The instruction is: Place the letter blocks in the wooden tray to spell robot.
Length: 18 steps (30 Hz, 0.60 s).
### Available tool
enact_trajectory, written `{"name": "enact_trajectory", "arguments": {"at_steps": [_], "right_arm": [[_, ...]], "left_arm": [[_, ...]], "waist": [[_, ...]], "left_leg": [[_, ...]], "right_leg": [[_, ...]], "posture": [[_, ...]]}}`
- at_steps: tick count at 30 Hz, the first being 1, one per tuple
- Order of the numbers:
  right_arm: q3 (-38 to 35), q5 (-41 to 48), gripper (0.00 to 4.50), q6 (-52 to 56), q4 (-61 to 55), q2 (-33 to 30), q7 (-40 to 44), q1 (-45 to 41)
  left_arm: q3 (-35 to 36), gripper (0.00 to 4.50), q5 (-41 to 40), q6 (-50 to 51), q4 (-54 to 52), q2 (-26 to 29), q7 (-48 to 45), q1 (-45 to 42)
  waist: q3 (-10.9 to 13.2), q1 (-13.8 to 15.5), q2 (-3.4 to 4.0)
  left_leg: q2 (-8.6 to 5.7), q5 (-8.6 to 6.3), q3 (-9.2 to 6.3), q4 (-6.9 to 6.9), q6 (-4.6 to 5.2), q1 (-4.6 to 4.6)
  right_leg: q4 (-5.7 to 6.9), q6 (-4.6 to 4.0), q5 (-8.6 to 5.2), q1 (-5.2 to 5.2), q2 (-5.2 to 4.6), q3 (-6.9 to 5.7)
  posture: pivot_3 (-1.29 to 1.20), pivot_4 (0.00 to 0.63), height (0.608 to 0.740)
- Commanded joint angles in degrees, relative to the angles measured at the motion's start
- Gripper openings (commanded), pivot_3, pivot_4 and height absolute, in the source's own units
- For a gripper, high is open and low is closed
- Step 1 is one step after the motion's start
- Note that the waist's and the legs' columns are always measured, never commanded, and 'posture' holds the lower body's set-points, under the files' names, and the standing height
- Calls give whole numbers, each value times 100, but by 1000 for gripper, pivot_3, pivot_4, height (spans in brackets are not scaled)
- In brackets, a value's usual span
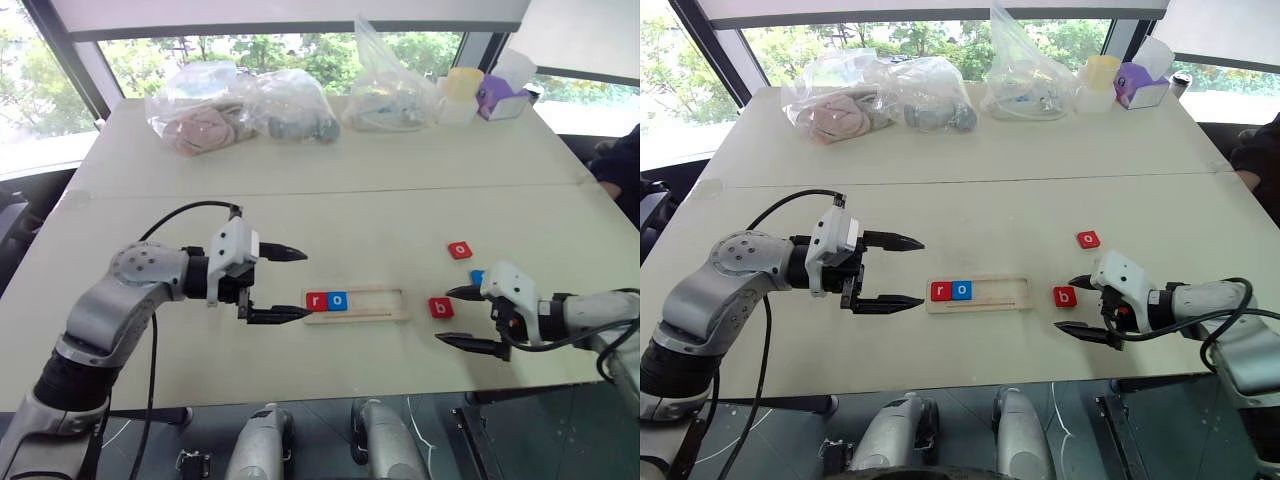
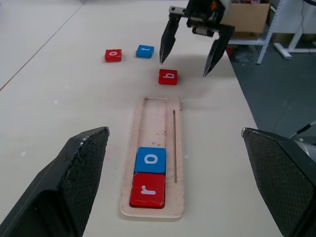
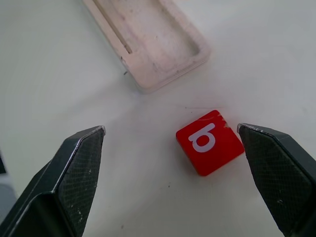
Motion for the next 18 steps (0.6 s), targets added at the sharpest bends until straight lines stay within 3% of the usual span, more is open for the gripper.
{"name": "enact_trajectory", "arguments": {"at_steps": [1,18], "right_arm": [[152,-219,4422,-533,473,90,44,-314],[695,-759,4422,-1772,2042,98,402,-1056]], "left_arm": [[258,4500,-128,100,-340,117,136,84],[310,4500,-206,322,-647,158,467,135]], "waist": [[0,3,-1],[-1,14,0]], "left_leg": [[-1,0,1,0,0,1],[2,1,-1,5,0,52]], "right_leg": [[1,-8,5,0,0,0],[-1,4,-2,56,0,0]], "posture": [[0,150,740],[0,150,740]]}}
